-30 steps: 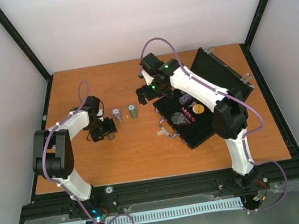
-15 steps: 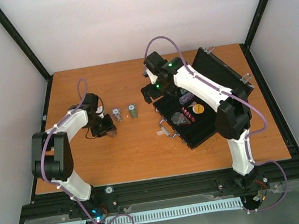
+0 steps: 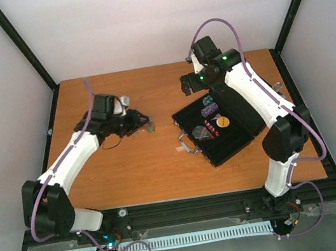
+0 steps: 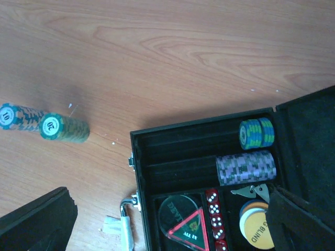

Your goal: Pack up texas hold em set

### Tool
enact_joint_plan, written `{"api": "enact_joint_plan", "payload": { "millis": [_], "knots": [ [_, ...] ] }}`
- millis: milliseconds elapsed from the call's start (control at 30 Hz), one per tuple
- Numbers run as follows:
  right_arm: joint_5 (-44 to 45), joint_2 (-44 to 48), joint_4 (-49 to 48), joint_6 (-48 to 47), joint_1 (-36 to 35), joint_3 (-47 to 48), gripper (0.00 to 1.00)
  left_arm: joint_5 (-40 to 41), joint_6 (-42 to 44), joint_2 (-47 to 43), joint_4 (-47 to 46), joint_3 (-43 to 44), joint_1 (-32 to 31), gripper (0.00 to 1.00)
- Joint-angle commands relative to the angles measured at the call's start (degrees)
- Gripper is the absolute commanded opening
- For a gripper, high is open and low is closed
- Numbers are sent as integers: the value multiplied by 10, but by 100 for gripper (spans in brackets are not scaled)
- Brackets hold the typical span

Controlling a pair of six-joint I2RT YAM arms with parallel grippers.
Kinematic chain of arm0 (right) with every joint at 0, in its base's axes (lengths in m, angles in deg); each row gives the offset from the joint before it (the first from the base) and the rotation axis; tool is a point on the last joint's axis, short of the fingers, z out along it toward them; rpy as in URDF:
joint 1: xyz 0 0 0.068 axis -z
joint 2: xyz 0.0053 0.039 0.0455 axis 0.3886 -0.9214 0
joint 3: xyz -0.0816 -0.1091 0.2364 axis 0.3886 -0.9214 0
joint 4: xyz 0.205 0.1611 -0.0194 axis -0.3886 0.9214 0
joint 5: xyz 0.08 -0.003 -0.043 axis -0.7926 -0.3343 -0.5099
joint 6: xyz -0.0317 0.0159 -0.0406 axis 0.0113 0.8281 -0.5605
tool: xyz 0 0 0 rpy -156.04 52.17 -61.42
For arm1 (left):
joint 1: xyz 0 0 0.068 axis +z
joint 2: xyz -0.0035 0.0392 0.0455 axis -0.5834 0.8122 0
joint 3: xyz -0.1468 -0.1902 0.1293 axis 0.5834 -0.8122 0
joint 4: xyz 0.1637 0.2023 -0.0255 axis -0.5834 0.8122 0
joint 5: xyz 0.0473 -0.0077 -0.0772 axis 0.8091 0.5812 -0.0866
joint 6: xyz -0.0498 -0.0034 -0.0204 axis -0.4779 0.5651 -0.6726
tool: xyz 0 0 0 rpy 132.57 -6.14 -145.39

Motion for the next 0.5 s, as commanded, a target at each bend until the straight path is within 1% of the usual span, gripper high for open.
{"api": "enact_joint_plan", "payload": {
  "millis": [0, 167, 333, 467],
  "knots": [
    [12, 36, -1, -2, 5, -30, 100, -32, -76, 49, -179, 72, -81, 1],
    [21, 75, -28, 10, 15, -86, 100, -1, -90, 123, -256, 126, -158, 1],
    [30, 88, -33, 13, 24, -104, 100, 23, -107, 226, -318, 203, -184, 1],
    [45, 98, -41, 14, 33, -109, 100, 31, -102, 300, -359, 221, -192, 1]
  ]
}}
